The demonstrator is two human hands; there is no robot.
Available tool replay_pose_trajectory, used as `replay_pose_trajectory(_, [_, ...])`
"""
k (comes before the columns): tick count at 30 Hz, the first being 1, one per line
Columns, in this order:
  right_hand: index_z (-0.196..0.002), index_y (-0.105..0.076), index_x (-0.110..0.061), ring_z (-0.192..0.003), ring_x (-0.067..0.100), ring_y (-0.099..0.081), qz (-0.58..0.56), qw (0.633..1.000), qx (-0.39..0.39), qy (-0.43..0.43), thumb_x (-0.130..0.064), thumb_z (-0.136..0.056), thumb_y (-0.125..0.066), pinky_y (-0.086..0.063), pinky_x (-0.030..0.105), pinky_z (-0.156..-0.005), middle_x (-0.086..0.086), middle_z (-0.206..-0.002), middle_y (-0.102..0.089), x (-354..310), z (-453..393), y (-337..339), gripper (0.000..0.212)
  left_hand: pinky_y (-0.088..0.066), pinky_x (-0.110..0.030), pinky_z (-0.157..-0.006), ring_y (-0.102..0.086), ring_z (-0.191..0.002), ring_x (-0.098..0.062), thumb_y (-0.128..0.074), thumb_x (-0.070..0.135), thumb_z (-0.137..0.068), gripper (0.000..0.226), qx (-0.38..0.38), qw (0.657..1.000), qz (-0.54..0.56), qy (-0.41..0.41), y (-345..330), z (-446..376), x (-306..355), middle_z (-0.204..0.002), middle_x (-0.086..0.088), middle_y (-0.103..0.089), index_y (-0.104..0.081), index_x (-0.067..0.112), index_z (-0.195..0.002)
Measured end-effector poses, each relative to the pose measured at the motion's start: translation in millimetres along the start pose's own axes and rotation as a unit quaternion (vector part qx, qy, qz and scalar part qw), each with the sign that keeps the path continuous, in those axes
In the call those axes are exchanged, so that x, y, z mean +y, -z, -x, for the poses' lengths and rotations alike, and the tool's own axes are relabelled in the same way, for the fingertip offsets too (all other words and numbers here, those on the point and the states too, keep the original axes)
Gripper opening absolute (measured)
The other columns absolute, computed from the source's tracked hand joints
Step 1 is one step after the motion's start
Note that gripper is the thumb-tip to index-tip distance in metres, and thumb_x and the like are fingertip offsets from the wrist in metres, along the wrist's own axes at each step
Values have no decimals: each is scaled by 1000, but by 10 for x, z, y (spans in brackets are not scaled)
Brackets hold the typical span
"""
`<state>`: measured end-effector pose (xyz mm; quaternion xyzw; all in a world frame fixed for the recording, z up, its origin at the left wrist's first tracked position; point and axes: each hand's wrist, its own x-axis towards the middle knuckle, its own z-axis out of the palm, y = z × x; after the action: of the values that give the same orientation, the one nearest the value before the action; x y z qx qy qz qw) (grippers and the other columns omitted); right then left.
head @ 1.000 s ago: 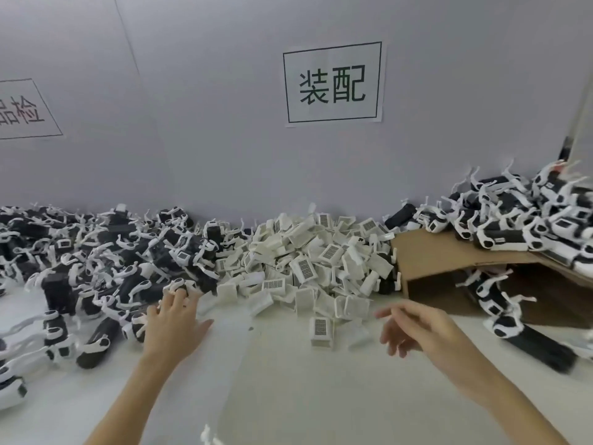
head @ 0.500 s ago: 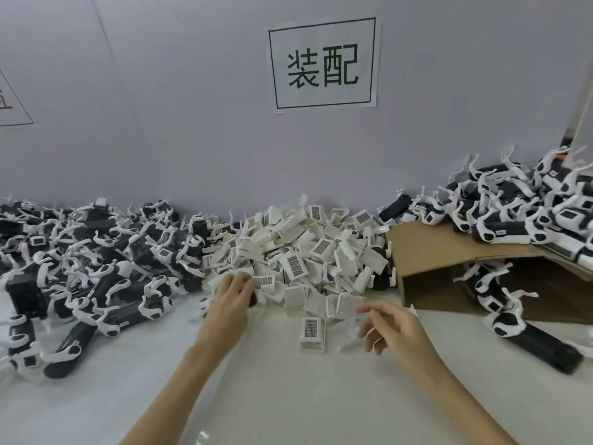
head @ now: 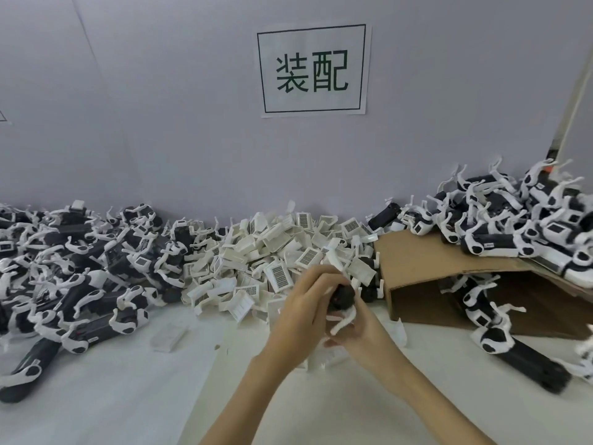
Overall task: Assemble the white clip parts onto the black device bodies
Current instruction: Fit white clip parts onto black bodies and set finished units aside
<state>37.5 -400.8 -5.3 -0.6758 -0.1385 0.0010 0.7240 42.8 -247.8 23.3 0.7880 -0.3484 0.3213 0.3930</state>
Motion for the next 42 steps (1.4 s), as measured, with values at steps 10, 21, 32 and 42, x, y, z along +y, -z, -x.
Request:
replay_pose_trajectory(10, [-126, -66, -16, -94, 35, -78, -79, 992, 99, 11, -35, -78, -80, -64, 35, -70, 10, -105, -80, 16, 167, 163, 54, -24, -32, -128, -28, -158, -8, -63, 74, -93, 92, -106, 988, -114, -16, 205, 229, -265, -170, 18, -29, -24, 34, -166])
replay_pose_trajectory(21, [-139, -58, -22, -108, 42, -73, -156, 986, -2, -65, -70, -54, -92, -61, 32, -62, 19, -124, -72, -195, 210, 305, 104, -57, -23, -88, -73, -100, -14, -86, 43, -80, 58, 20, 926, 260, 273, 132, 237, -184, -113, 10, -74, -63, 51, -132])
replay_pose_trajectory(32, [-116, -70, -4, -97, 31, -78, -3, 997, 77, -12, -50, -83, -65, -63, 35, -83, 13, -108, -79, -232, 255, 216, 57, -48, -46, -108, -69, -83, -19, -84, 71, -73, 71, 54, 850, 376, 365, 96, 235, -154, -87, -2, -74, -74, 33, -131])
replay_pose_trajectory(42, [-151, -53, -21, -126, 50, -62, -334, 910, -130, -208, -46, -93, -68, -62, 40, -78, 32, -142, -58, -235, 323, 296, 64, -55, -27, -88, -69, -100, -19, -88, 30, -79, 65, 58, 820, 458, 339, 184, 178, -78, -128, -10, -72, -66, 18, -139])
